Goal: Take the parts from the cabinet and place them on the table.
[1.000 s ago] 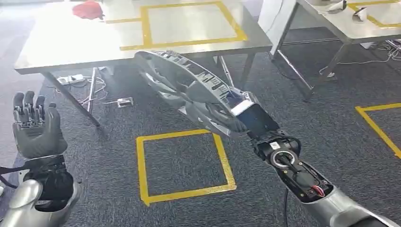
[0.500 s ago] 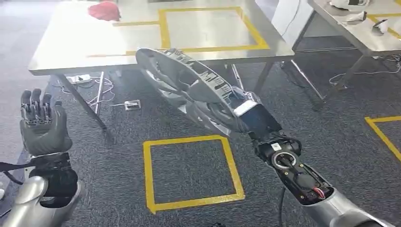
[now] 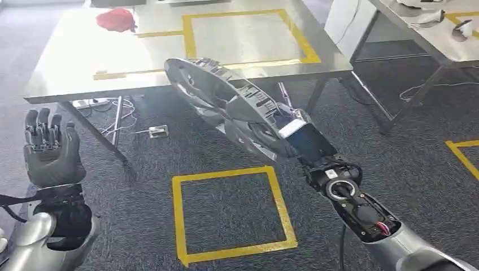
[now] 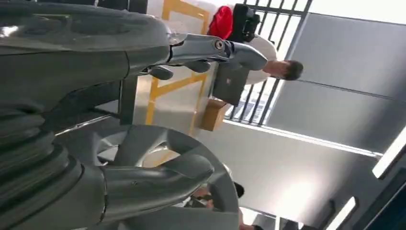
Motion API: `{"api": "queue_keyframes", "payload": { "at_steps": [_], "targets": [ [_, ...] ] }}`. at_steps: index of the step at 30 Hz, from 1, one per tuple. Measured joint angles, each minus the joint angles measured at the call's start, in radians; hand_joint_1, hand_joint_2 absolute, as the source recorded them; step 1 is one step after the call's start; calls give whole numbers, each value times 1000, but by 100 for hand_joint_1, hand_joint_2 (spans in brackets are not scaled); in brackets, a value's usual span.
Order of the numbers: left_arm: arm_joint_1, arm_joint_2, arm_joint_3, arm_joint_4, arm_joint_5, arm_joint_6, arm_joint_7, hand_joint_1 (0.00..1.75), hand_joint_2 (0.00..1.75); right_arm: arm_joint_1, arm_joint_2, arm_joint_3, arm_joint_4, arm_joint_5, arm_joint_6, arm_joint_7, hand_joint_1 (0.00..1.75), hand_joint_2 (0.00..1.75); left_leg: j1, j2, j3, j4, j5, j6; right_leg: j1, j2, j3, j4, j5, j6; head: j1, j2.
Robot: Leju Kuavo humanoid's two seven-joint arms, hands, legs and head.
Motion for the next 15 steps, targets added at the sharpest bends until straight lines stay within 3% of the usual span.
{"api": "queue_keyframes", "payload": {
  "at_steps": [1,3,4,5,7,9,10,11,13,14,15],
  "targets": [
    [0,1,0,0,0,0,2,0,175,4,0,0,0,0,2,3,175,175,3,1,10,-51,39,-3,-2,0,11,2,-10,3,-3,0],
    [-1,3,0,0,-1,2,5,0,175,3,0,-1,0,0,5,6,175,175,6,4,71,-235,175,-4,-7,1,35,10,-34,13,-8,0],
    [0,3,0,0,-1,2,5,0,175,3,0,-2,-1,0,5,6,175,175,8,7,91,-308,227,-4,-7,2,36,13,-45,20,-15,0],
    [-1,3,0,0,-1,3,7,0,175,0,0,-3,-1,2,5,7,175,175,-2,6,91,-309,183,7,-5,5,38,20,-53,28,-21,0],
    [0,3,0,-2,-2,3,9,0,175,-6,0,-3,-2,5,5,9,175,175,-4,4,92,-305,198,25,-5,4,41,25,-60,44,-14,0],
    [-2,4,0,-8,-2,3,8,0,175,-6,0,-6,-5,5,3,12,175,175,-1,3,113,-310,191,39,-8,4,54,21,-74,54,-13,0],
    [-4,4,0,-10,-3,3,8,0,175,-7,0,-8,-6,5,2,12,175,175,-1,2,124,-313,185,45,-10,0,35,56,-83,57,-6,0],
    [-5,4,0,-10,-3,2,8,0,175,-12,0,-12,-6,5,1,12,175,175,0,2,131,-312,180,51,-10,-1,2,124,-100,59,2,0],
    [-4,4,0,-10,-3,1,8,0,175,-19,0,-20,-6,5,-2,10,175,175,-2,2,144,-312,165,54,-11,-1,-98,289,-154,67,15,0],
    [-4,4,0,-10,-3,1,8,0,175,-19,0,-22,-6,6,-3,9,175,175,-3,2,153,-312,157,54,-11,-1,-136,340,-176,70,16,0],
    [-4,4,0,-10,-3,1,8,0,175,-19,0,-24,-6,6,-3,9,175,175,-3,0,165,-312,148,54,-11,-1,-154,347,-174,69,19,0]
  ]
}}
